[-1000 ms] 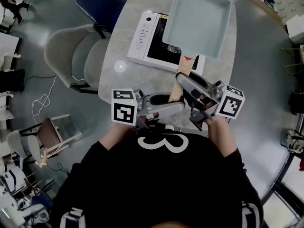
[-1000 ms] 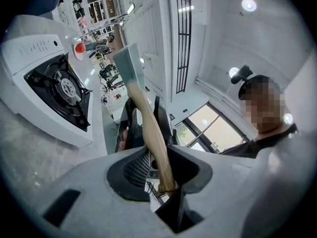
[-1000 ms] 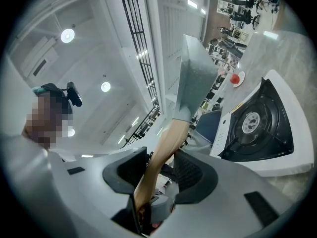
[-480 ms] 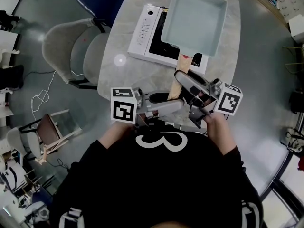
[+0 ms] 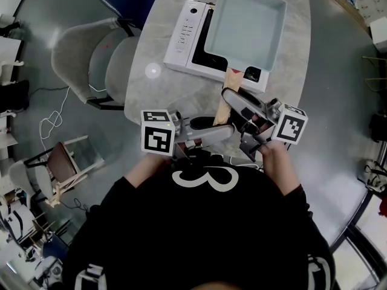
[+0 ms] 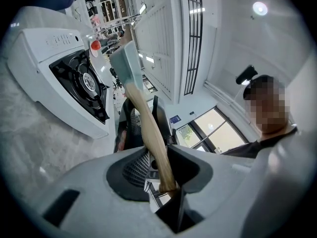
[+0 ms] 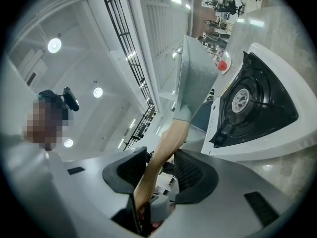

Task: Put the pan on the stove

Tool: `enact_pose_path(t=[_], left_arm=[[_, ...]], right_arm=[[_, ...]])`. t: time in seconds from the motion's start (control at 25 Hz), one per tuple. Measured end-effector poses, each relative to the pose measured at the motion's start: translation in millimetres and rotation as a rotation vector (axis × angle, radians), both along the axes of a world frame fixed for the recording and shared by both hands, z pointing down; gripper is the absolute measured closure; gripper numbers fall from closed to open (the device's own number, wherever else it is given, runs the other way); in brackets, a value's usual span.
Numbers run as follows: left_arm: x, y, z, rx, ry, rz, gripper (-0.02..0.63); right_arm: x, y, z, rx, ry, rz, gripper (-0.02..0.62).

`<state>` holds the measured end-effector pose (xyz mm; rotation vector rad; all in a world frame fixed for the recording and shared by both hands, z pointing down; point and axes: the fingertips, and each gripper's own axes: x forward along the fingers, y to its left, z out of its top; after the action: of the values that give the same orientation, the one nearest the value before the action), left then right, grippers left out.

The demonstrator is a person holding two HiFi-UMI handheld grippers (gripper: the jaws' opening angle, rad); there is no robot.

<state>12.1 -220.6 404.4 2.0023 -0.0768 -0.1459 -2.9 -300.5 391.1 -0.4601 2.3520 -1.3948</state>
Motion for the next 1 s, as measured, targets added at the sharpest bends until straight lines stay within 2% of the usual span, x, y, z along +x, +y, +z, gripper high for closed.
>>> enact_pose_path(t=[0.4,1.0], left_arm=[[2,-1,14,-0.038,-0.017,0.001,0.483],[4,1,25,-0.090,-0.038,-0.006,0.480]], right_arm=[[2,-1,19,-0.057,-0.014,0.004,0.434],[2,0,33,-0.092,-0.030,-0.015,0.434]])
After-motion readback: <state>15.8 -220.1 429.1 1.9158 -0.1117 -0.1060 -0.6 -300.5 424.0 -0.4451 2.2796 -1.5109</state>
